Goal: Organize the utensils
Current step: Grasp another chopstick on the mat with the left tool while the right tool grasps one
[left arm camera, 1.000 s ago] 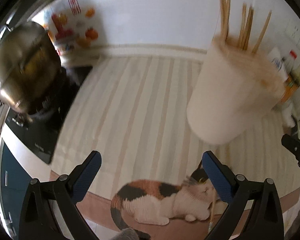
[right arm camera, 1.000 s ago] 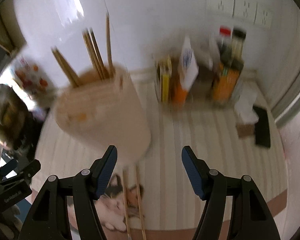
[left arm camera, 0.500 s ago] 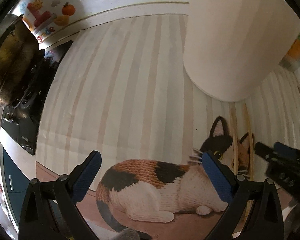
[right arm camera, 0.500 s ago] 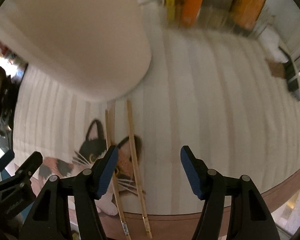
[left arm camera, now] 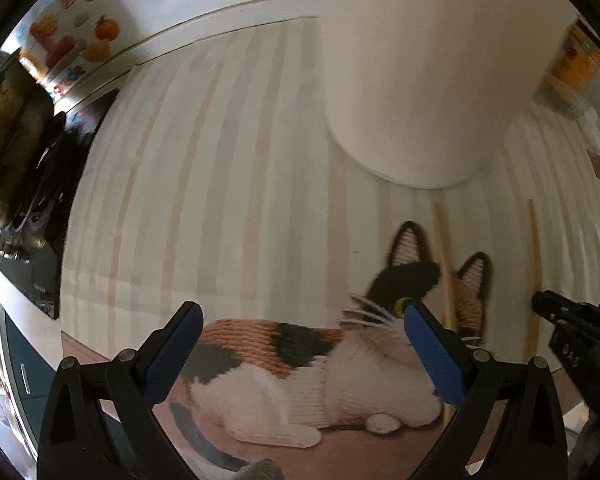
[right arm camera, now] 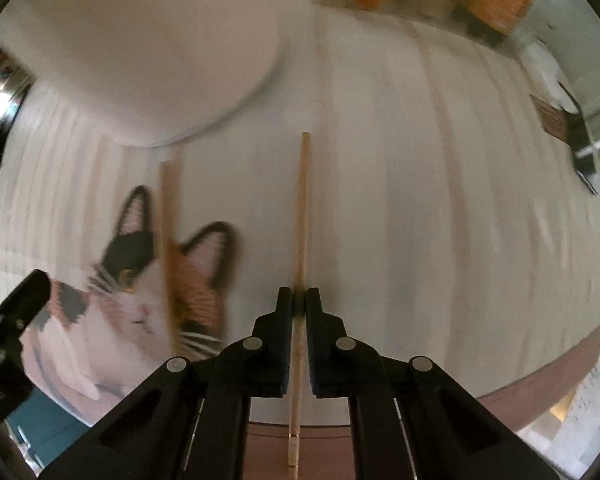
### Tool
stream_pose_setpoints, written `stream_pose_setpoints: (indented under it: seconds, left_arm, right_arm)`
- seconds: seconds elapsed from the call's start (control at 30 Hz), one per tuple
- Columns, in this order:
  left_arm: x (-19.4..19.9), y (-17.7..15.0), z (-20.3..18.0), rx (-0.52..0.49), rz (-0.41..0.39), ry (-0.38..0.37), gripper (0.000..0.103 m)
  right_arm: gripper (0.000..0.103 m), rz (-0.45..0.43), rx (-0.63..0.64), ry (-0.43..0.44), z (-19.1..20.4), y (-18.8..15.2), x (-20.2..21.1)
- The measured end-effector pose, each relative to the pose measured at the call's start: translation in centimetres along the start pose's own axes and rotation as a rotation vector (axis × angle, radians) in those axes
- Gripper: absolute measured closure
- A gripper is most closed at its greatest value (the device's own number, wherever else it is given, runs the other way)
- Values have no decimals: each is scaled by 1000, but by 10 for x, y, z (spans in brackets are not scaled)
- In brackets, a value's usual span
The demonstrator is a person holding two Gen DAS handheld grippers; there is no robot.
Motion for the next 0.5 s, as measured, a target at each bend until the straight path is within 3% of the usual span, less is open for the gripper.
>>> stream_pose_setpoints:
  seconds: [0.13, 0.27, 0.33, 0.4, 0.43, 0.5]
  left_arm:
    - [-1, 1, -28, -37, 26, -49, 1]
    - [-11, -1, -57, -62, 101, -132, 4]
    - [-19, -3, -70, -76, 142, -166, 26]
    - [-24, -4, -78, -91, 166, -172, 36]
    - [-27, -4, -81, -98, 170, -167, 46]
    - [-26, -4, -86, -116, 148, -144, 51]
  right_arm:
    - [96, 2, -55, -26, -41, -8, 7]
    - [96, -1, -116, -51, -81, -19, 15]
    - [96, -1, -150, -46, -97, -25, 18]
    - [96, 1, -172, -44, -108, -27, 20]
    - [96, 0, -183, -40, -112, -29, 21]
    - [96, -4, -201, -28, -123, -29, 24]
Point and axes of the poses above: each gripper's, at about its wrist camera, not at the fingertips, and x roughly against the way its jaws point, z to its left, y to its top, the point moved 2 cm from there along -x, roughly the way its jaws point, and after that the axes turned 11 degrees about y, right-handed, at the moved point
